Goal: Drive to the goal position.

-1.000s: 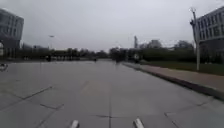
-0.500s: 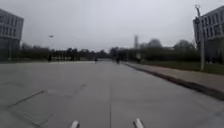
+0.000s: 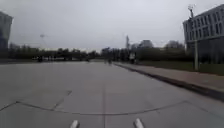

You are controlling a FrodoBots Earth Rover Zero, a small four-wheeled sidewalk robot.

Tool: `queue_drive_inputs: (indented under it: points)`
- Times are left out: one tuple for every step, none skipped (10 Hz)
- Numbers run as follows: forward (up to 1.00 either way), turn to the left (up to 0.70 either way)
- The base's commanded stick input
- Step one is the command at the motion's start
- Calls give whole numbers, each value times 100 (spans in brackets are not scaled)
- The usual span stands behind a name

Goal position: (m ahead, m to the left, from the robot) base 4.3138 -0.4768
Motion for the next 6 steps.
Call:
queue_drive_inputs:
  points:
    - [77,-4]
    - [77,-3]
    - [77,-3]
    - [77,-3]
    - [77,-3]
    - [77,-3]
